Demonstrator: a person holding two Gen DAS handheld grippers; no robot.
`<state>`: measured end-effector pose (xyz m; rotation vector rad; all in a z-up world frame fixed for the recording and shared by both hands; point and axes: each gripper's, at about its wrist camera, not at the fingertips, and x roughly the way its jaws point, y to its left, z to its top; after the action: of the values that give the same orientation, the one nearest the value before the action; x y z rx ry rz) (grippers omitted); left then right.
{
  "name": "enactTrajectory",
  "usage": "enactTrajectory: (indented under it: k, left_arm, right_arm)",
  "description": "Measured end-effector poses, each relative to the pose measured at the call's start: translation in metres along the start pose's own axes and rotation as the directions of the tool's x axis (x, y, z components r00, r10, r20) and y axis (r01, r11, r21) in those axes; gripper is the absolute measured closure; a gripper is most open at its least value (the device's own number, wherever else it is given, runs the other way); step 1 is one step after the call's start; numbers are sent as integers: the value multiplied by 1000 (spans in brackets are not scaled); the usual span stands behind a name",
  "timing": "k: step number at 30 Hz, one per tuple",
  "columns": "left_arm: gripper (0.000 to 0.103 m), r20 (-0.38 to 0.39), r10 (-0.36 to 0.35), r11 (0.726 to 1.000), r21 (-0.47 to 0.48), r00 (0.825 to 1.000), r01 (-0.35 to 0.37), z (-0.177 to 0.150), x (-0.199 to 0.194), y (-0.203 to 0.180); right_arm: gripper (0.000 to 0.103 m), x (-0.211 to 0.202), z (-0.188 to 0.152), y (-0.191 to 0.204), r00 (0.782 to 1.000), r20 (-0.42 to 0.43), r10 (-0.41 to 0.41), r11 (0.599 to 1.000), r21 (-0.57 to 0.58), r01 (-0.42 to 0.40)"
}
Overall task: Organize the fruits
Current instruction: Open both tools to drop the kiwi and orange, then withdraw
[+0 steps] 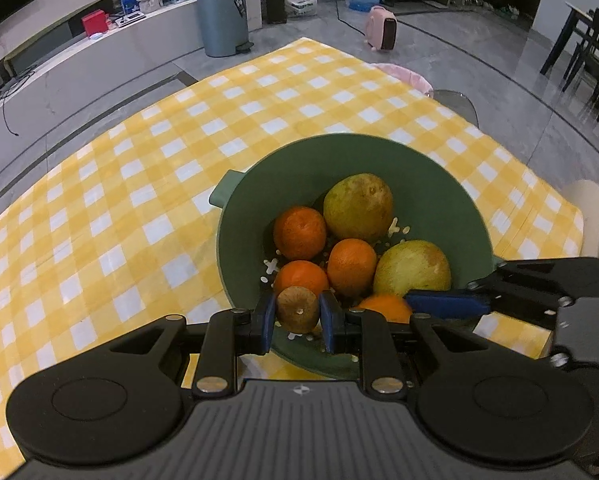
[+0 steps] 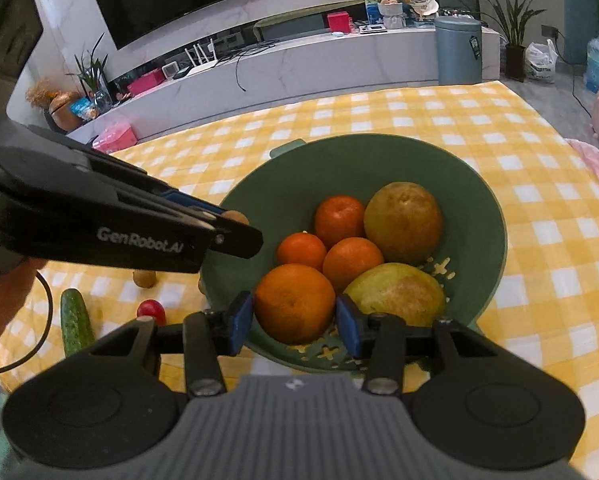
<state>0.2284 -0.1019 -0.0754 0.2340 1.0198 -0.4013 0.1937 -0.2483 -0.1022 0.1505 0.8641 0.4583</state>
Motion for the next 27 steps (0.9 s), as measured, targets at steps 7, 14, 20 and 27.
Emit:
enactTrajectory:
  k: [7,14,20,27]
  left_arm:
    - [77,-31,35,997,64,999,-33,1,14,-5]
    - [75,-76,93,984,161,993,-80,0,29,-19]
    - [68,-74,106,982,164,992,-93,1,29,-18]
    - [59,18,112,981,159,994,-114,0,-1,-18]
  right_arm:
    - [50,-16,-8,0,998,49,-40,999,13,40]
    - [48,-19,-11,3,995,69,-70,998,3,70]
    - [47,-20,-10,0,995,72,-75,997,14,74]
    - [41,-28,-9,1,993,84,-78,997,26,76]
